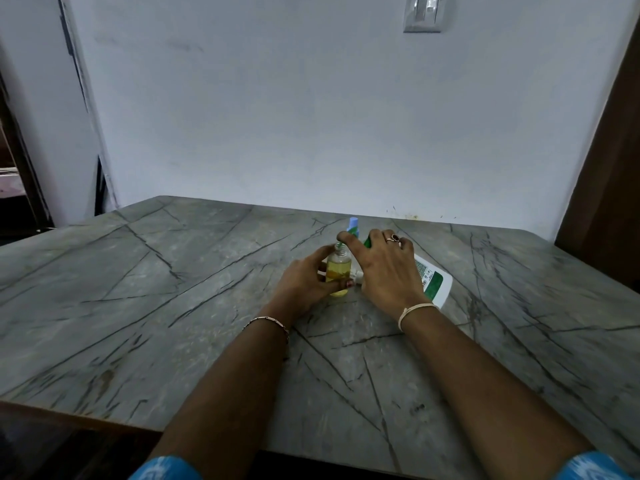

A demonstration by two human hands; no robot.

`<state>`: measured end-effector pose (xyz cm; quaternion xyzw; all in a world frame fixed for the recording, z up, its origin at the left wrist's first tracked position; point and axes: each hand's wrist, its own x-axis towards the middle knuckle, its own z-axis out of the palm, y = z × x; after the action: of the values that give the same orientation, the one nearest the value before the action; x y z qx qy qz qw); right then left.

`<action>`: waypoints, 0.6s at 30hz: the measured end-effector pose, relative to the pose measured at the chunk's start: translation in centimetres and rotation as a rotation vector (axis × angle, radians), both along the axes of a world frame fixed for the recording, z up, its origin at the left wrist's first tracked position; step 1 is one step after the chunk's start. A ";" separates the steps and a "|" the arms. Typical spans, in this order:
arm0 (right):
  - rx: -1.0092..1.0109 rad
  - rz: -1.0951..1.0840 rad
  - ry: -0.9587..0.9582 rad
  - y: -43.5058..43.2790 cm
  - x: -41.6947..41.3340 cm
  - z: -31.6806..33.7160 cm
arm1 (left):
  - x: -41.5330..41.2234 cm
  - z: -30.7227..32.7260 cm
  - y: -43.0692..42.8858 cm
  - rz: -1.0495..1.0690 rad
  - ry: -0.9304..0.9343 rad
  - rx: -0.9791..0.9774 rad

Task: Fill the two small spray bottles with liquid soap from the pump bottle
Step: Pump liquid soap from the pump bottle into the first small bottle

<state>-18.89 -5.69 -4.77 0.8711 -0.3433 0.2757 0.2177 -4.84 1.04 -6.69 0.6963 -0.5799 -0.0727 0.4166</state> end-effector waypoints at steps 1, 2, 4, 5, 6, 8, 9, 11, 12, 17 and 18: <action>-0.001 -0.002 -0.002 0.0 0.0 0.0 | 0.0 0.0 0.0 -0.001 -0.003 -0.001; -0.003 -0.005 -0.005 0.0 0.1 0.0 | 0.0 0.0 0.0 -0.003 -0.004 0.000; 0.001 -0.010 -0.011 0.1 0.2 0.0 | -0.1 0.1 0.0 -0.003 -0.003 0.003; 0.006 -0.010 -0.014 0.1 0.3 0.1 | -0.1 0.1 0.0 -0.003 -0.002 0.005; 0.014 -0.007 -0.017 0.1 0.3 0.1 | -0.1 0.0 0.1 -0.004 -0.002 0.005; 0.021 -0.001 -0.022 0.2 0.3 0.1 | -0.1 0.0 0.1 -0.006 -0.006 0.004; 0.017 -0.003 -0.019 0.1 0.3 0.1 | -0.1 0.0 0.1 -0.004 -0.005 0.003; -0.003 -0.007 -0.009 0.0 0.2 -0.1 | -0.1 0.0 0.0 0.004 -0.002 -0.001; -0.010 -0.005 -0.007 -0.1 0.2 -0.2 | -0.1 0.0 0.0 0.007 -0.003 -0.003; -0.011 -0.008 0.000 -0.1 0.1 -0.2 | -0.1 -0.1 0.0 0.006 -0.007 -0.003; -0.007 -0.010 -0.003 -0.1 0.1 -0.1 | -0.1 0.0 0.0 0.005 -0.007 -0.003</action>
<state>-18.77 -5.80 -4.86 0.8681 -0.3472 0.2770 0.2218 -4.95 1.06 -6.71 0.6974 -0.5799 -0.0683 0.4156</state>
